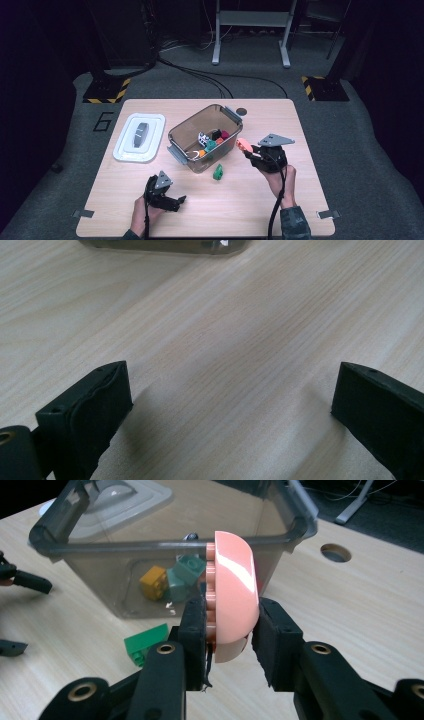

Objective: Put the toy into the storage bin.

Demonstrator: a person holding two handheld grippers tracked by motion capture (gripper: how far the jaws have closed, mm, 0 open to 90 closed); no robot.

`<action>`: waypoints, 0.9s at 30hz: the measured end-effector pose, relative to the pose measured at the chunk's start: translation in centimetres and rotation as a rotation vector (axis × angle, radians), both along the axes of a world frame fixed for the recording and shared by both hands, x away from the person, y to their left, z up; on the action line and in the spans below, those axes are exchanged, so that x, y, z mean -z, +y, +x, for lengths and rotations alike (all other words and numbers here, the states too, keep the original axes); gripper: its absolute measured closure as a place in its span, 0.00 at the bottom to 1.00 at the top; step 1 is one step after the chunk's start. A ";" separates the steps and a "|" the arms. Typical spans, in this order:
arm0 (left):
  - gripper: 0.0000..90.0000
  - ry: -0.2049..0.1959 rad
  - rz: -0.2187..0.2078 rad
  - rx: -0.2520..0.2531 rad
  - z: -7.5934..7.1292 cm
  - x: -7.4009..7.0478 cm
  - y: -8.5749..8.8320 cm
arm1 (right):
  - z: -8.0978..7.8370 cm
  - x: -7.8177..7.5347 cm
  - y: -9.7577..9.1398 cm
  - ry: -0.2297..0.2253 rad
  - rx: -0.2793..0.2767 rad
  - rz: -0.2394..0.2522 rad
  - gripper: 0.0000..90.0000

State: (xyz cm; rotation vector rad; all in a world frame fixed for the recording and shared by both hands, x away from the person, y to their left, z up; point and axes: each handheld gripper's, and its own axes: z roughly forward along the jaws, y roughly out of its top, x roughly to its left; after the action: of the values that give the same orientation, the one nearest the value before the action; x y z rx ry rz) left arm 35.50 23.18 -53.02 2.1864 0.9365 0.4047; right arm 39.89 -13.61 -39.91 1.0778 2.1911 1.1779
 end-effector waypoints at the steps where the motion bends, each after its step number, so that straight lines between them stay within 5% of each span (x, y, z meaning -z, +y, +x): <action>1: 0.03 -0.002 -0.003 0.001 0.0 0.0 0.0 | 0.1 -0.3 0.0 0.001 0.001 0.002 0.75; 17: 0.03 0.000 -0.001 0.000 0.0 0.0 0.0 | 3.1 -4.5 0.9 -0.008 -0.005 -0.031 0.75; 27: 0.03 -0.004 0.006 -0.001 0.0 0.0 0.0 | 5.3 -5.1 2.9 -0.004 -0.020 -0.042 0.75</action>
State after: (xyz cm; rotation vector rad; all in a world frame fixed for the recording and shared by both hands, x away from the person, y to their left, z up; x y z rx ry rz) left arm 35.50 23.19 -53.03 2.1901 0.9354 0.4126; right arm 45.15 -10.69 -34.76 1.0379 2.2185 1.1358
